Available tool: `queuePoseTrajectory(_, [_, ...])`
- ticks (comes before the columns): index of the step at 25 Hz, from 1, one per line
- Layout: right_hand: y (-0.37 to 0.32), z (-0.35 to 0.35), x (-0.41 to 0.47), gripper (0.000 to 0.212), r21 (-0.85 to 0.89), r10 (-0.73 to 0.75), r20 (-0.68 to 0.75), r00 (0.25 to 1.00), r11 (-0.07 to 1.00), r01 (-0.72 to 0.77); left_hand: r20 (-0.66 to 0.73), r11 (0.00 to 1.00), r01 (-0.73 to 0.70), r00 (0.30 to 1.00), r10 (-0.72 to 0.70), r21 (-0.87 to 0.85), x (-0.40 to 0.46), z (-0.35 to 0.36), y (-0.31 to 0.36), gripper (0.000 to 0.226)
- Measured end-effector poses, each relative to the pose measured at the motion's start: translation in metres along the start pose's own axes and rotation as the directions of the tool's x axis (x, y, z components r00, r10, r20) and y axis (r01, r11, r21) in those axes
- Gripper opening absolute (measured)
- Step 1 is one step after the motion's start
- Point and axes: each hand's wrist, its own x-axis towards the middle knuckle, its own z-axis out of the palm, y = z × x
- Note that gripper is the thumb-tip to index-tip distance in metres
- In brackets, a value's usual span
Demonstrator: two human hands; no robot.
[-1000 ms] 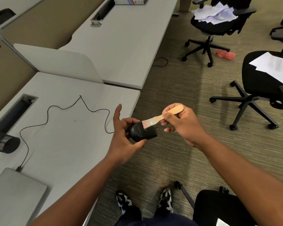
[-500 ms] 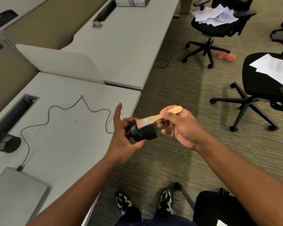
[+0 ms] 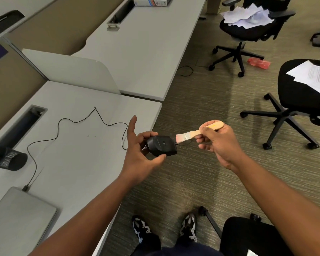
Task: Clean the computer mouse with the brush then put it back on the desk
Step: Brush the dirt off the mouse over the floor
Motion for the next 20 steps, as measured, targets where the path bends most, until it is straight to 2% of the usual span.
queuePoseTrajectory(2, [-0.004,0.004,-0.005,0.005,0.094,0.009,0.144,0.990,0.995,-0.023,0.010,1.000,0.000,1.000,0.000,0.008,0.002,0.001,-0.002,0.145])
queuePoseTrajectory(4, [-0.004,0.009,-0.008,0.003,0.057,0.021,0.264,0.964,0.998,-0.037,0.018,1.000,-0.008,1.000,0.008,0.013,0.003,0.002,-0.003,0.146])
queuePoseTrajectory(5, [-0.004,0.011,-0.008,0.002,0.014,0.025,0.271,0.962,0.999,-0.030,0.016,1.000,-0.009,1.000,0.009,0.016,0.003,0.002,-0.004,0.146])
queuePoseTrajectory(8, [-0.005,0.008,-0.004,0.004,-0.098,-0.016,0.158,0.987,0.995,0.032,0.019,0.999,-0.010,1.000,0.009,0.045,0.004,0.002,-0.005,0.147])
queuePoseTrajectory(10, [-0.009,0.008,-0.005,0.005,-0.037,-0.057,0.158,0.986,0.997,0.064,0.039,0.997,-0.025,0.999,0.022,0.073,0.004,0.002,-0.006,0.148])
queuePoseTrajectory(12, [-0.018,0.013,-0.008,0.004,0.064,-0.083,0.242,0.967,0.996,0.069,0.054,0.994,-0.040,0.998,0.034,0.103,0.003,0.003,-0.006,0.148])
queuePoseTrajectory(15, [-0.027,0.024,-0.010,0.003,0.020,-0.063,0.334,0.940,0.998,0.060,0.088,0.989,-0.077,0.994,0.066,0.127,0.001,0.003,-0.003,0.148])
queuePoseTrajectory(20, [-0.029,0.031,-0.004,0.007,-0.016,0.012,0.211,0.977,1.000,-0.009,0.131,0.974,-0.123,0.986,0.100,0.188,-0.003,0.005,0.000,0.136])
